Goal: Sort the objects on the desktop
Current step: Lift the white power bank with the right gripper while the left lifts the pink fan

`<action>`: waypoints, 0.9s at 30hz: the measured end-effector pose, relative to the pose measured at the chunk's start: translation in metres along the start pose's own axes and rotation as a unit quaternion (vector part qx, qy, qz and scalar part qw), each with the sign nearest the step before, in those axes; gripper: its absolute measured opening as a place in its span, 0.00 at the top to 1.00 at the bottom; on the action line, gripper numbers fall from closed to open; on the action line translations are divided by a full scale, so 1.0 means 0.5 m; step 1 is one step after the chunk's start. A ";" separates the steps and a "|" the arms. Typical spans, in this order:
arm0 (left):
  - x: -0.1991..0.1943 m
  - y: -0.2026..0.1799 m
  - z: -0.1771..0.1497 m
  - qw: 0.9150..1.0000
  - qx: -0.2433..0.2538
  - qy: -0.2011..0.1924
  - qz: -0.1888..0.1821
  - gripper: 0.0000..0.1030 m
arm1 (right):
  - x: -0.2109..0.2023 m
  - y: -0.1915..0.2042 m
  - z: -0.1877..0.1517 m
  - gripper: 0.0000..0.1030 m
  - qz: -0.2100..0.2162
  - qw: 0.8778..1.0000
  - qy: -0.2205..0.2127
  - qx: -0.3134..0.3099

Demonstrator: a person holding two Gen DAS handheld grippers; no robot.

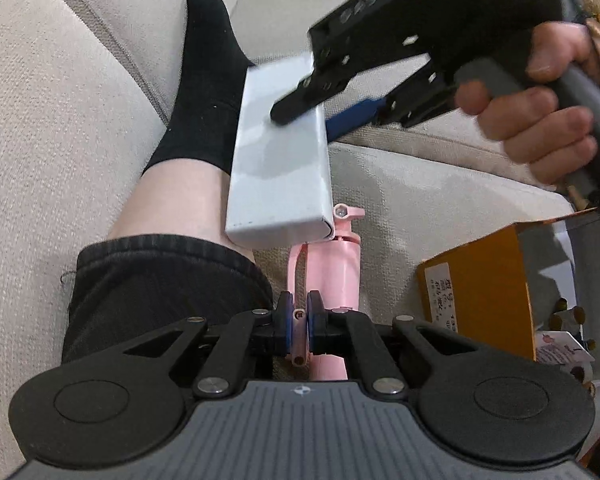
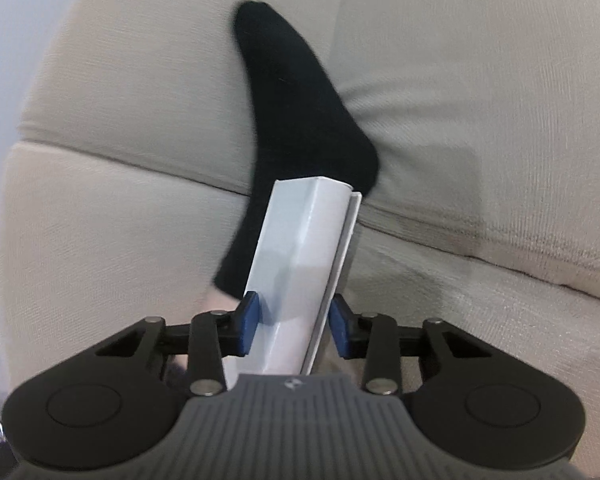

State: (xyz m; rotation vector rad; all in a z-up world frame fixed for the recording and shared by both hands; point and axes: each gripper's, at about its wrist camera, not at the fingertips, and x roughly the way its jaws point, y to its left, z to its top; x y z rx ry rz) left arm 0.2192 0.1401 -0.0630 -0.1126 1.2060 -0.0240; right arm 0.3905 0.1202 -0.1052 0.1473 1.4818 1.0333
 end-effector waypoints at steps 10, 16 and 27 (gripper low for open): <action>-0.029 -0.031 -0.031 1.000 0.003 -0.026 -0.007 0.94 | -0.095 0.043 -0.032 0.67 0.039 0.998 -0.029 -0.029; 0.004 -0.039 -0.049 1.000 -0.009 -0.018 -0.014 0.93 | -0.104 0.020 -0.049 0.70 0.015 0.999 -0.043 0.000; 0.021 -0.071 -0.030 0.999 0.042 -0.013 0.014 0.93 | -0.086 0.030 -0.034 0.70 -0.180 0.975 -0.056 -0.121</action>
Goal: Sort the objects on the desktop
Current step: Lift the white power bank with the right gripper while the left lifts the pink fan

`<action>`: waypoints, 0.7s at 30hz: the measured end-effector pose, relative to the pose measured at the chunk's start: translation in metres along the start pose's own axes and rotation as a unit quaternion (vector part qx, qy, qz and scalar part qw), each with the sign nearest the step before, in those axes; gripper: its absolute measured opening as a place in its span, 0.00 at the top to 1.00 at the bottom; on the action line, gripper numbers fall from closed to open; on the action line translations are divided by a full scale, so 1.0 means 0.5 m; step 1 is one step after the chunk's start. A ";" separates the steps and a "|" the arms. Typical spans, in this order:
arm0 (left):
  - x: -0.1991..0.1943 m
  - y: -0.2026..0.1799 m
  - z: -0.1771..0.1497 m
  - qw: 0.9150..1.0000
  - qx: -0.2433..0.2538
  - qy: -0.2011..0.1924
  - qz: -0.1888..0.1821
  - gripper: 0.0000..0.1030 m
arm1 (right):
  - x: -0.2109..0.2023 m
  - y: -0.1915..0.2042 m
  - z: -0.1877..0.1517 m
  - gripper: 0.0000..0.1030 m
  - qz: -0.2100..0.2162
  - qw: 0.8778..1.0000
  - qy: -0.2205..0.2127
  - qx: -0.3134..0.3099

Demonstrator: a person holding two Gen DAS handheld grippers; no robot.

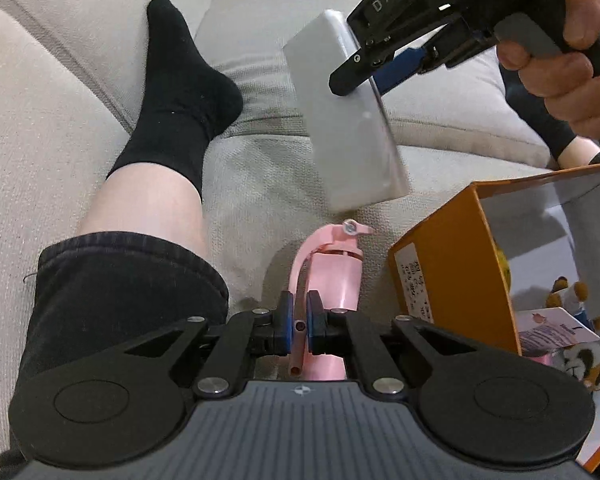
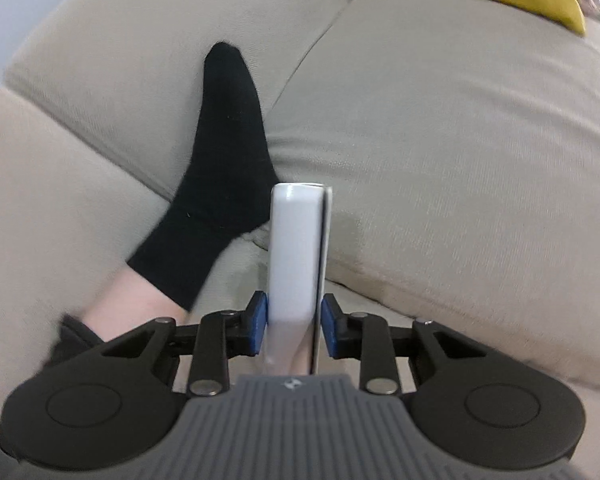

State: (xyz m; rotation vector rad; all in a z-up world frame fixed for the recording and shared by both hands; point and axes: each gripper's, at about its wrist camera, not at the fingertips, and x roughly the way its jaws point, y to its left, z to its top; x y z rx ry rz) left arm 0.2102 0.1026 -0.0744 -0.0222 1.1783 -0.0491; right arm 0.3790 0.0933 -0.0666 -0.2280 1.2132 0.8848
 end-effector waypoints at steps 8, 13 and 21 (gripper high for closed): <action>0.005 0.012 -0.005 1.000 -0.007 -0.004 0.005 0.92 | 0.066 0.020 -0.011 0.70 -0.003 0.998 0.045 -0.031; 0.005 0.024 -0.006 1.000 -0.018 -0.008 0.002 0.91 | 0.076 0.019 -0.015 0.69 0.002 0.998 0.058 -0.030; 0.007 0.025 -0.001 1.000 -0.022 -0.012 -0.001 0.91 | 0.086 0.028 -0.033 0.70 -0.004 0.997 0.062 -0.041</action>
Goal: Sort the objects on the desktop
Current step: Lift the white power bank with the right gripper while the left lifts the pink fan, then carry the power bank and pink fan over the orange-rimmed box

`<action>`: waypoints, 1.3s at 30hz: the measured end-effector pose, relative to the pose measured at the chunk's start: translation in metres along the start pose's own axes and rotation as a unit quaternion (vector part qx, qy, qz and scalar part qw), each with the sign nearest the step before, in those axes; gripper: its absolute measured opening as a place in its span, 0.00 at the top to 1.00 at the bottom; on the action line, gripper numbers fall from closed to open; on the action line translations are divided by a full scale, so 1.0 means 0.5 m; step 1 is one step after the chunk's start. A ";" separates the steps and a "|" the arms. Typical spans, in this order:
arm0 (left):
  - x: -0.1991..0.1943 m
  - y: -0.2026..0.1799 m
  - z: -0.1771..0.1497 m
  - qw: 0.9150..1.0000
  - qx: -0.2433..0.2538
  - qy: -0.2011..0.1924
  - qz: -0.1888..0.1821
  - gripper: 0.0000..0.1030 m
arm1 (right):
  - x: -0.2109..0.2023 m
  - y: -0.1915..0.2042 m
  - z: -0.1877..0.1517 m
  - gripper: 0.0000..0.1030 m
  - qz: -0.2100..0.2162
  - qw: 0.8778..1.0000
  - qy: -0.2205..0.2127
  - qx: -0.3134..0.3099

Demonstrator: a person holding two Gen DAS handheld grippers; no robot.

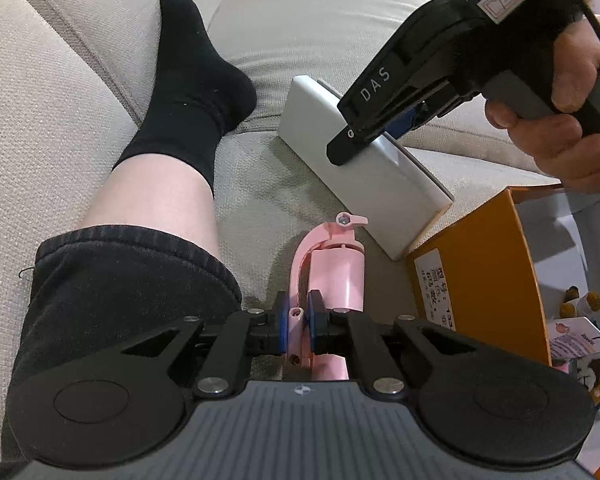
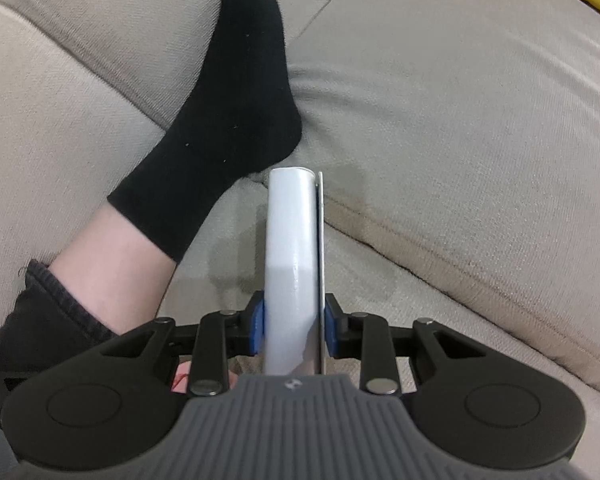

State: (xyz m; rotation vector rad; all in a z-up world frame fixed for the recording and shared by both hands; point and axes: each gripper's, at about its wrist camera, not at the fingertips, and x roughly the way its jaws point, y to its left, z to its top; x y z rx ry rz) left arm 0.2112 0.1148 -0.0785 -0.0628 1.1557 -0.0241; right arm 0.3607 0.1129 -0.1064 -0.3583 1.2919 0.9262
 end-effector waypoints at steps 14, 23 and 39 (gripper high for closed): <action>0.003 0.002 -0.002 1.000 0.006 -0.010 0.001 0.71 | -0.045 -0.004 -0.019 0.70 -0.084 0.991 -0.024 -0.099; -0.004 -0.026 -0.009 0.996 0.088 0.002 0.005 0.71 | -0.045 -0.046 -0.040 0.70 -0.098 0.985 0.022 -0.141; -0.006 -0.091 -0.039 0.943 0.328 0.044 0.000 0.71 | -0.054 -0.059 -0.058 0.70 -0.090 0.987 0.024 -0.128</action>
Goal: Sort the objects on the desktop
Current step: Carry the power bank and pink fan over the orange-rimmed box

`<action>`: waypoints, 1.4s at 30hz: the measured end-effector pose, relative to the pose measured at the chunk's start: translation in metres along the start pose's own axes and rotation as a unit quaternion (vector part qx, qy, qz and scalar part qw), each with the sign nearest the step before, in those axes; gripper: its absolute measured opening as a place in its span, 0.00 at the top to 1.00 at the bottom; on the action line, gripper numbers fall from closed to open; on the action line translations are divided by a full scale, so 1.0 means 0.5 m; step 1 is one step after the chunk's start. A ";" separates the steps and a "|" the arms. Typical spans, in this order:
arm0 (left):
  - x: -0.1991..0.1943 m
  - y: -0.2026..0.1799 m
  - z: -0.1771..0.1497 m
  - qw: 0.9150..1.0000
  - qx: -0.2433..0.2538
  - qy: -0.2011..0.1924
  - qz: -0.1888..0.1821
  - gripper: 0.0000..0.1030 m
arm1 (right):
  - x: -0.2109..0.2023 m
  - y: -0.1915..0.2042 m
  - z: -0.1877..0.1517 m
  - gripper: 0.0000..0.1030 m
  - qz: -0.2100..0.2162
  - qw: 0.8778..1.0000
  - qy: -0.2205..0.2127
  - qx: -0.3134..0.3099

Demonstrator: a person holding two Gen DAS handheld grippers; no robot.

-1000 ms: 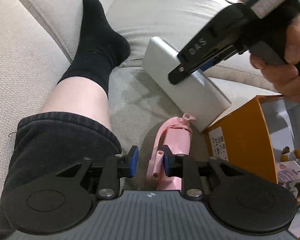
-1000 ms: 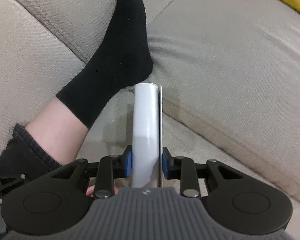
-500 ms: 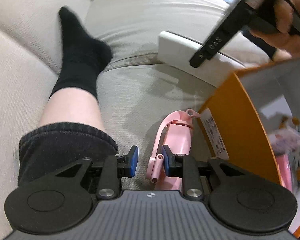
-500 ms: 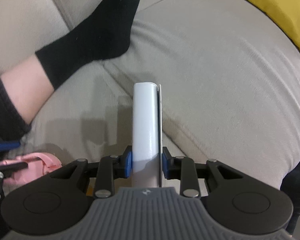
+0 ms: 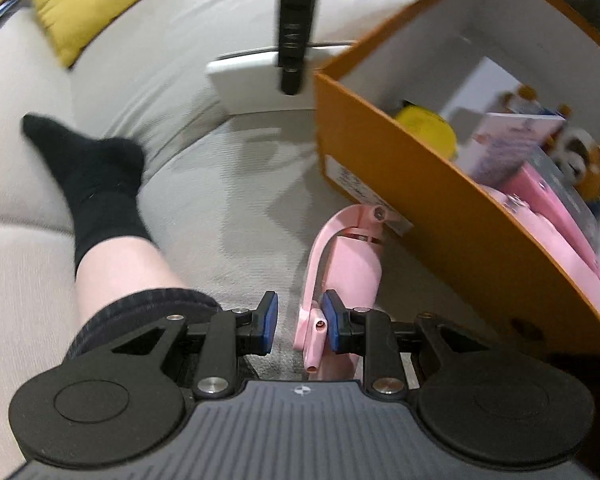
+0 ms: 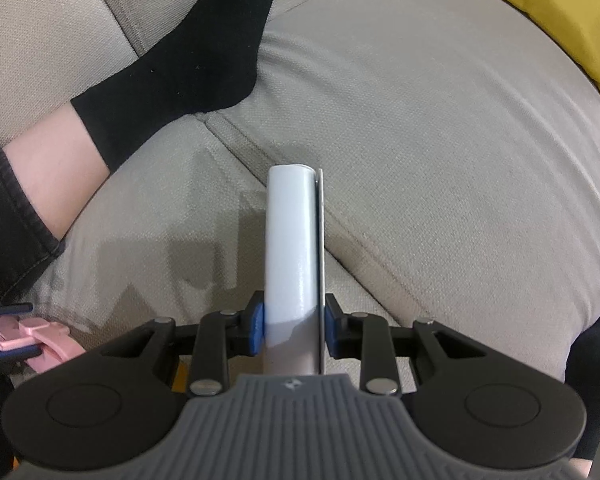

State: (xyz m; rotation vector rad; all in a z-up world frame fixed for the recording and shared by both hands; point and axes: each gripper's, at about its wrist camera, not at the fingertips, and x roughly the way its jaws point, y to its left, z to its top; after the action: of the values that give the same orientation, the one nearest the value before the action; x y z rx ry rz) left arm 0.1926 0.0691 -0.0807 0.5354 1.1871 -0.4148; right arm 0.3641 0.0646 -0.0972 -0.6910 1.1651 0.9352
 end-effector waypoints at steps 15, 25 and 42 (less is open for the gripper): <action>0.016 -0.018 0.002 0.998 0.036 0.044 -0.003 0.76 | 0.002 -0.013 -0.002 0.70 0.011 1.000 -0.008 0.011; 0.026 0.024 0.015 0.996 -0.032 0.061 0.049 0.88 | -0.007 0.005 -0.013 0.70 -0.006 1.000 -0.017 -0.011; -0.129 0.037 0.030 0.981 -0.167 -0.047 0.092 0.88 | -0.180 0.019 -0.058 0.70 -0.055 0.990 -0.119 -0.042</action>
State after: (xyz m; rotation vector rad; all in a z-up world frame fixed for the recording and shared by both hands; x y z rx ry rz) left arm 0.1936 0.0765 -0.0125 0.3267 1.0768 -0.0772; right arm 0.3323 0.0219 -0.0183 -0.6838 0.8725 0.9490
